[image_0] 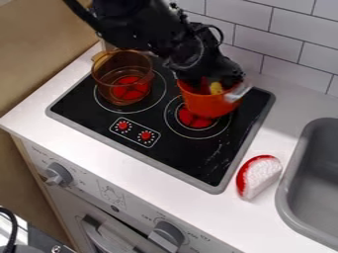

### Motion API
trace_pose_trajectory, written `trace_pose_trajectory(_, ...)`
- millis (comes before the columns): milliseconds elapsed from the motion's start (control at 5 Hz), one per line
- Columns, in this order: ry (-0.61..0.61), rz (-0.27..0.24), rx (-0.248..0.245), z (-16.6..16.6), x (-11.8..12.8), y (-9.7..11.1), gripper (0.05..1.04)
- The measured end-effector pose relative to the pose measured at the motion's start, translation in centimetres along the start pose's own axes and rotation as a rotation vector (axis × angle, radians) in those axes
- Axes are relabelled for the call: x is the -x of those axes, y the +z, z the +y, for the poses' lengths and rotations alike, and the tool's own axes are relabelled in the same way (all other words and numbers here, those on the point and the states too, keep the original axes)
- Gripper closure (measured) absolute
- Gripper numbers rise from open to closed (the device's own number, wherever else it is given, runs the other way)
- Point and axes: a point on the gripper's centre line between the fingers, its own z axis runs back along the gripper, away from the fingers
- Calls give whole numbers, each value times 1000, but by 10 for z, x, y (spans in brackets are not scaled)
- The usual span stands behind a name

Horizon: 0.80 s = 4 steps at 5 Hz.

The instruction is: Put the yellow knife in the middle of the burners

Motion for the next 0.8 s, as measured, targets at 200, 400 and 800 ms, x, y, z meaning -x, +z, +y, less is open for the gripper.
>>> trace_pose_trajectory(200,32,-5,-9,-5,4,-2,412)
trace_pose_trajectory(400,55,20,3,-11,9,5,696)
trace_pose_trajectory(800,98,134,10,-25,19,15,775)
